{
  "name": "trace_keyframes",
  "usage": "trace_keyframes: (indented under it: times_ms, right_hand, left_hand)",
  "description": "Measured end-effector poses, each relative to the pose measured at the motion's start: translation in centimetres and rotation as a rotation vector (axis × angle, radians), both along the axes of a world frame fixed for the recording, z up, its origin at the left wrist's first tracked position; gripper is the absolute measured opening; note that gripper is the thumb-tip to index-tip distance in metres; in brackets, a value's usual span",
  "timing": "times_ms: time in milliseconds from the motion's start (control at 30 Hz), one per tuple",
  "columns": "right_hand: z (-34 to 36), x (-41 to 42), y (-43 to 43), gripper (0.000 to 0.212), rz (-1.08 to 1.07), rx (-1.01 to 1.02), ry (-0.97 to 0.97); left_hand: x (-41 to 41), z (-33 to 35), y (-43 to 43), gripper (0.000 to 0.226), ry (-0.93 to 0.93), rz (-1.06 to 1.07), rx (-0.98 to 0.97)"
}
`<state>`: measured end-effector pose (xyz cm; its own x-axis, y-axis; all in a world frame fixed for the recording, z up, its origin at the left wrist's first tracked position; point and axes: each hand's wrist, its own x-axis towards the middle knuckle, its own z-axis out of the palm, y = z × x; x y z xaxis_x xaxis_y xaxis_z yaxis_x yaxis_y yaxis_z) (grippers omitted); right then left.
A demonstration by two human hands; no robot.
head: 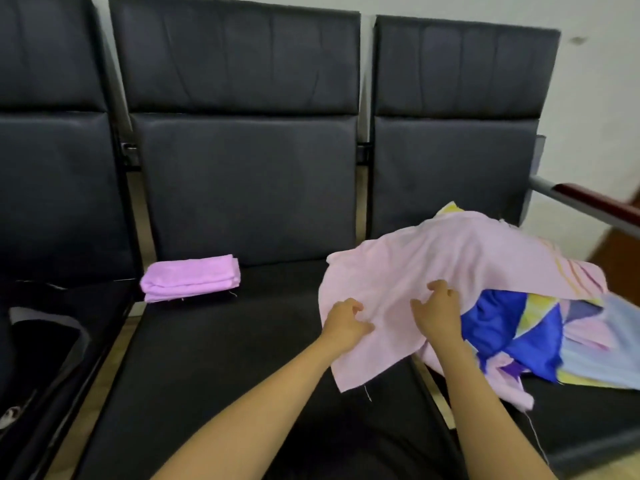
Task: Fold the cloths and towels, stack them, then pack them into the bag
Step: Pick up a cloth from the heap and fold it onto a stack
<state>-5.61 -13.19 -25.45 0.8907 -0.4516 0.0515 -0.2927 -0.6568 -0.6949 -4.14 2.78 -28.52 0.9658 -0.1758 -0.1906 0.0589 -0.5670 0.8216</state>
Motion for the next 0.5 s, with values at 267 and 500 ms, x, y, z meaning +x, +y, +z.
trace_keyframes:
  times_ms: [267,500]
  right_hand:
    - [-1.9,-0.7,-3.1,0.039,0.034,-0.085,0.065]
    - [1.2,1.1,-2.9,0.070,-0.405,0.937,-0.109]
  left_hand:
    - [1.7,-2.6,-4.5,0.010,-0.134,0.098,0.043]
    - [2.3,6.8,-5.9,0.011,-0.138,0.305,-0.699]
